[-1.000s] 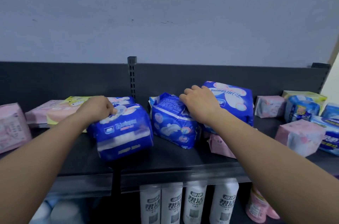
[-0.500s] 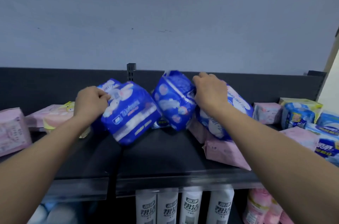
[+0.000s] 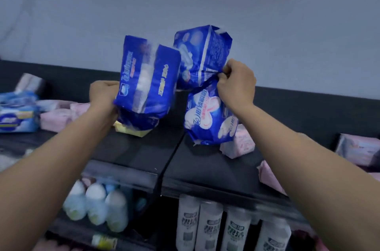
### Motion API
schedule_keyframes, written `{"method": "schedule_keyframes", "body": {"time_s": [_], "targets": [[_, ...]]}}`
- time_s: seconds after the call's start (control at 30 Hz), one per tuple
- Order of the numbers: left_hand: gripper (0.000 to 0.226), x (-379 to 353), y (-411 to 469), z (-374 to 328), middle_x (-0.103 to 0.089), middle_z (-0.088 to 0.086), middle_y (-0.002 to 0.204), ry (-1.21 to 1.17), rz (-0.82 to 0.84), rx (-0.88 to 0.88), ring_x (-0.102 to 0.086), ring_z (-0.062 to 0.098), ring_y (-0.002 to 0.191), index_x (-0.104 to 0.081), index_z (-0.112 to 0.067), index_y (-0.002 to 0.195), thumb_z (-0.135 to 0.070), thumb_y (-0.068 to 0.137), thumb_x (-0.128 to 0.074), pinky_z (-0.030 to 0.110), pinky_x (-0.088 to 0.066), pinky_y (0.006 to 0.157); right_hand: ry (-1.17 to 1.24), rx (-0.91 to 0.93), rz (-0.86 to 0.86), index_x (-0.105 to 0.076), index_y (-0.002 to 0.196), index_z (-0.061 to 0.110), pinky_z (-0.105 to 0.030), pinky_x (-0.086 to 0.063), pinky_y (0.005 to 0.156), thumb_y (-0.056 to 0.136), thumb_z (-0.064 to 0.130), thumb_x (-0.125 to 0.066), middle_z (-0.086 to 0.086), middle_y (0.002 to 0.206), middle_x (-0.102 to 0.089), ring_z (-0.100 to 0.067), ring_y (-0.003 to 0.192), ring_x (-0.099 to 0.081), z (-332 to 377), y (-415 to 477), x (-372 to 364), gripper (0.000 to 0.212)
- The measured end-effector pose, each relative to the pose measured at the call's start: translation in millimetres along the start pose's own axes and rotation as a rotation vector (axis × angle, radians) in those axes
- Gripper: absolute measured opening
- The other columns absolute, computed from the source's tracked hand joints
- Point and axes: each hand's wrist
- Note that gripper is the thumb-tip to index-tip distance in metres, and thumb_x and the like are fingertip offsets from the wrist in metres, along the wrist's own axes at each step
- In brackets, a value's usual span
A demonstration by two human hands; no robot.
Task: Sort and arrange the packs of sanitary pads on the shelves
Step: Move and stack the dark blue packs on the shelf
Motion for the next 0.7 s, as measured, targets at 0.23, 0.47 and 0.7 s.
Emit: {"method": "schedule_keyframes", "body": {"time_s": [0.23,0.47,0.7], "targets": [[0.031,94.7,-44.0,-21.1,-0.051,-0.011,0.035,0.012,-0.182,-0.04,-0.044,0.003,0.037,-0.058,-0.015,0.031,-0.007,0.06,-0.065,0.021,-0.04,0.048,0.224,0.062,0.146,-0.046,0.08,0.014,-0.028,-0.03,0.068,0.09,0.012,-0.054,0.001,0.085,-0.054,-0.019,0.078,-0.047,68.1,-37.0,-34.4,0.013],[0.056,203.7,-90.8,-42.1,-0.042,-0.012,0.03,0.198,-0.458,-0.05,-0.035,0.0,0.03,-0.05,-0.013,0.031,0.009,0.081,-0.059,0.012,-0.031,0.035,0.405,0.142,0.319,-0.047,0.08,0.015,-0.032,-0.036,0.069,0.09,0.013,-0.055,-0.002,0.089,-0.058,-0.021,0.079,-0.052,153.1,-94.8,-66.2,0.013],[0.027,337.1,-139.2,-83.6,-0.053,-0.012,0.036,0.378,-0.699,-0.039,-0.05,0.011,0.06,-0.063,-0.01,0.058,0.007,0.078,-0.062,0.025,-0.041,0.06,0.511,0.241,0.5,-0.047,0.081,0.014,-0.029,-0.03,0.066,0.091,0.011,-0.054,-0.001,0.091,-0.056,-0.022,0.079,-0.049,273.1,-156.8,-87.7,0.012]]}}
Point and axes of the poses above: each hand's wrist, its own y-axis towards the middle knuckle, its own x-axis out of the back of the hand, z = x × y
